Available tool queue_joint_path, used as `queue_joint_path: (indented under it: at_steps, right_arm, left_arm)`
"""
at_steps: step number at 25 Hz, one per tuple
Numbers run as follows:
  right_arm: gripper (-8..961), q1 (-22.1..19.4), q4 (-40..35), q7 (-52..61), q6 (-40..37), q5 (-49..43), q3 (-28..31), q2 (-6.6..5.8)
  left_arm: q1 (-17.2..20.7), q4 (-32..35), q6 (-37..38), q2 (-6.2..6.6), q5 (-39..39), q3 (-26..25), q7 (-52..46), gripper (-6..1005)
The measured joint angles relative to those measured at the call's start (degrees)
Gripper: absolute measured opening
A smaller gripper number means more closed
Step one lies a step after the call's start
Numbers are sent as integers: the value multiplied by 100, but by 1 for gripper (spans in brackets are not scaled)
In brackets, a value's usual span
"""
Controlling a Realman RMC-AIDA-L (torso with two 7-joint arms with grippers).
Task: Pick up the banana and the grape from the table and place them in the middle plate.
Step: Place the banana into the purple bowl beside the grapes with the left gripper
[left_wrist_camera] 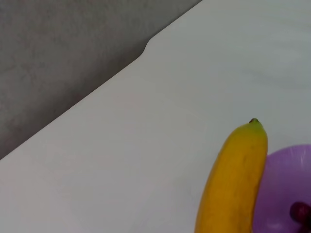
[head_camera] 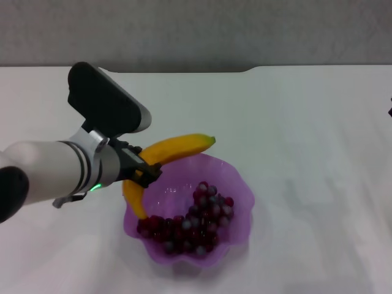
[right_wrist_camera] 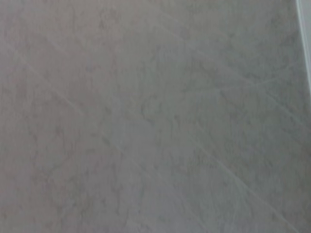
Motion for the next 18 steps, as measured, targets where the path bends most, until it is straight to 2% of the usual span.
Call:
queue_joint_path:
  at_steps: [18]
  right_arm:
    - [891, 35, 2, -1, 68, 0, 0, 0]
  left_arm:
    - [-105, -144, -623, -41, 125, 360, -99, 605]
